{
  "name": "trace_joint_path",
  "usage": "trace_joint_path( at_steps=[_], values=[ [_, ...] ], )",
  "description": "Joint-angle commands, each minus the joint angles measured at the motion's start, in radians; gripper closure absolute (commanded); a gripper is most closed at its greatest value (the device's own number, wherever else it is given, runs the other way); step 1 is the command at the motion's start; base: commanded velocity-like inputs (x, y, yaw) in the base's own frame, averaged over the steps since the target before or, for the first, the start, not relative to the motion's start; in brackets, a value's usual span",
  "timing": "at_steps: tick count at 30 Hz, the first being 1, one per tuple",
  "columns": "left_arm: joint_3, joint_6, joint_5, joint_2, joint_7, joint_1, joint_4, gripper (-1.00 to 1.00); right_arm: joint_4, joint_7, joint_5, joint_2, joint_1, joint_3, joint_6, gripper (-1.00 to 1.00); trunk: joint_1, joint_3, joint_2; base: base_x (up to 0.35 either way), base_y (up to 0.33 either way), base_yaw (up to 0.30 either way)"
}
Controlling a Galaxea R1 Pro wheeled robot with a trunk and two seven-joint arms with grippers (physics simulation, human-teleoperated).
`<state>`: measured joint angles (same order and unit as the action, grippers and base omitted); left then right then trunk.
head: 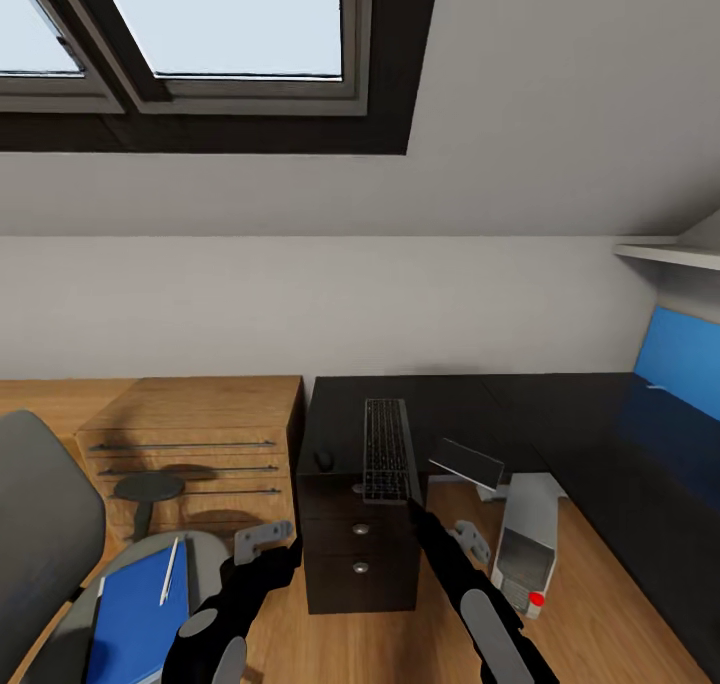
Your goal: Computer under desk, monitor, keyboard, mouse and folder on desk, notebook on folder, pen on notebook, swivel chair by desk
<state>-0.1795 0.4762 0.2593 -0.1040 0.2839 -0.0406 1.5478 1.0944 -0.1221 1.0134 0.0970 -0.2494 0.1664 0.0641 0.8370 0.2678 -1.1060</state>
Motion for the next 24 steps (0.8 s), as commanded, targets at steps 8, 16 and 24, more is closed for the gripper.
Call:
trace_joint_path(
  at_steps=[8,16,24],
  values=[
    [0.000,0.008,0.011,-0.003,0.011,-0.001,0.037,-1.00,-0.015,-0.004,0.023,-0.065,0.000,0.005,0.005,-1.00,0.023,0.020,-0.043,0.006,0.002,0.000],
    [-0.001,0.010,0.011,-0.005,0.012,-0.001,0.017,-1.00,-0.016,-0.006,0.018,-0.078,0.001,0.067,0.003,-1.00,0.054,0.045,-0.099,0.000,0.000,0.000],
    [0.008,0.010,0.011,-0.005,0.014,-0.001,0.008,-1.00,-0.030,-0.004,0.013,-0.082,0.001,0.114,0.002,-1.00,0.085,0.070,-0.155,0.000,0.000,0.000]
  ],
)
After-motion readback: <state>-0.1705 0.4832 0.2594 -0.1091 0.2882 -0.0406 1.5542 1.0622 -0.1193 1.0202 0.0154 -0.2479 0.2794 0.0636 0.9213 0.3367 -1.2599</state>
